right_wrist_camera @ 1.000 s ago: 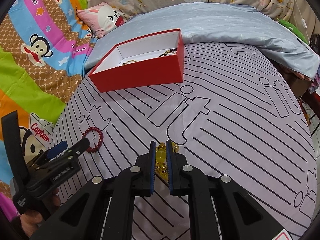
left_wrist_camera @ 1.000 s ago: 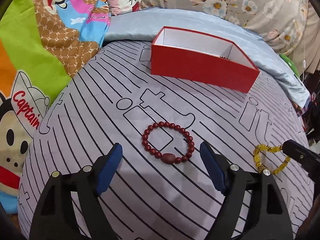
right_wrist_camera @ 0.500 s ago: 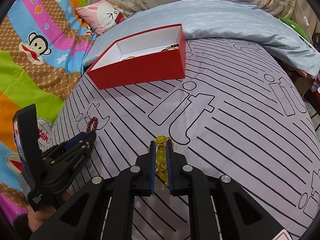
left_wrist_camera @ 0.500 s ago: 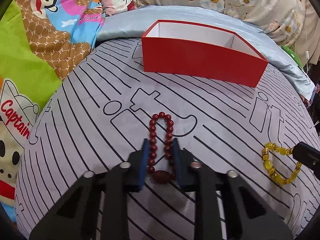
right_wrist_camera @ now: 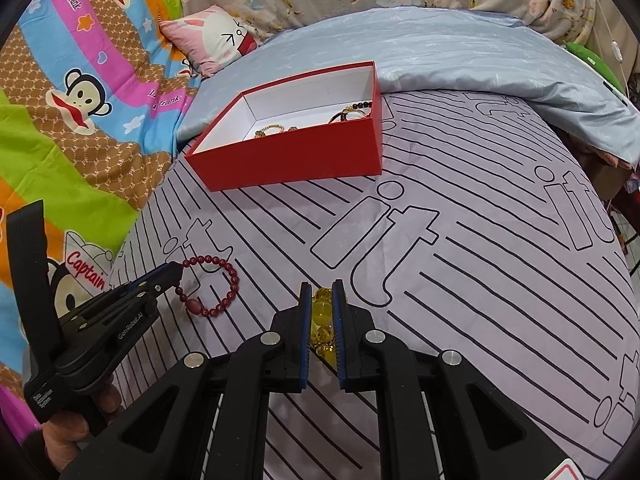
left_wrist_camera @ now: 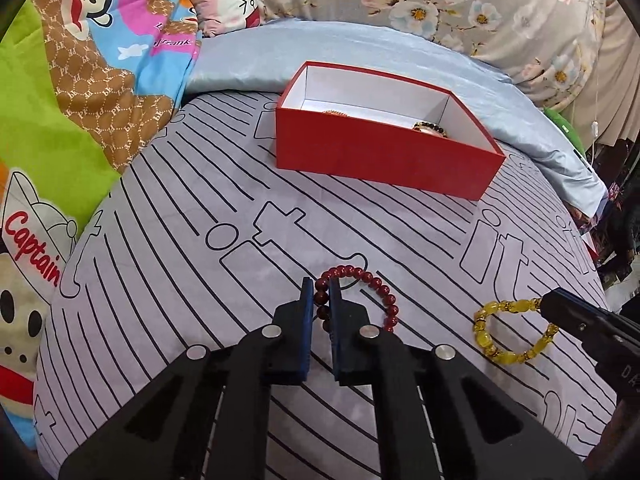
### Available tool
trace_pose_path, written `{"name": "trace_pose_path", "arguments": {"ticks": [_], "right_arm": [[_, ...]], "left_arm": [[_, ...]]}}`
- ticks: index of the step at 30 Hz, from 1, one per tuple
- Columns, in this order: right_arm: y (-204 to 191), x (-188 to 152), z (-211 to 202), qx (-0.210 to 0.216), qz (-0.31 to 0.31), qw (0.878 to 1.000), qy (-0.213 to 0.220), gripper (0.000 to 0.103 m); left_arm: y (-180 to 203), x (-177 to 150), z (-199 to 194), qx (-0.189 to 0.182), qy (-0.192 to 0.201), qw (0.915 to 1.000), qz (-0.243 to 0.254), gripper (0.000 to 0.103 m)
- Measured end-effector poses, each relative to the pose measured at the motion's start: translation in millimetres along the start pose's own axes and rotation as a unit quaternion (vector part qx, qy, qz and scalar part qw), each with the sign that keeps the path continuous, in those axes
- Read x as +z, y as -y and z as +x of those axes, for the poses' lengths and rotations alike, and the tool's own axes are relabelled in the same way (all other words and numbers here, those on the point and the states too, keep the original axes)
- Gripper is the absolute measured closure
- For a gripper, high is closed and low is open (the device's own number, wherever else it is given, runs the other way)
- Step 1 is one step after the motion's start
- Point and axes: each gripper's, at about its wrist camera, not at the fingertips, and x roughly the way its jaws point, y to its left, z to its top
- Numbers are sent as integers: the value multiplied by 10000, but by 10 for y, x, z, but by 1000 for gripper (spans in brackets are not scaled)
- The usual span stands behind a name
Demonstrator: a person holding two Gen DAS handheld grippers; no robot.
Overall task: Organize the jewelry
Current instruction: 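Carry both bracelets into the red box and open both tools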
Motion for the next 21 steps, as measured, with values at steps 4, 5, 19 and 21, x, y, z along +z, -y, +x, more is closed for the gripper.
{"name": "trace_pose_path", "arguments": {"ticks": [4,5,19,21], "right_arm": [[-7,34,-53,43,-6,10000,59,93],[-7,55,-71,81,8,9999,78,93],[-136,688,-294,344,-167,9972,636,93],[-152,828,-301,399,-164,9965,714,93]], "left_arm": [[11,69,-116,-93,57,9999,-11,96],[21,96,-154,-111,86,9999,6,96],[257,750,-551,-221,563,9976,349,96],[287,879,-561,-228,654,9969,383,96]]}}
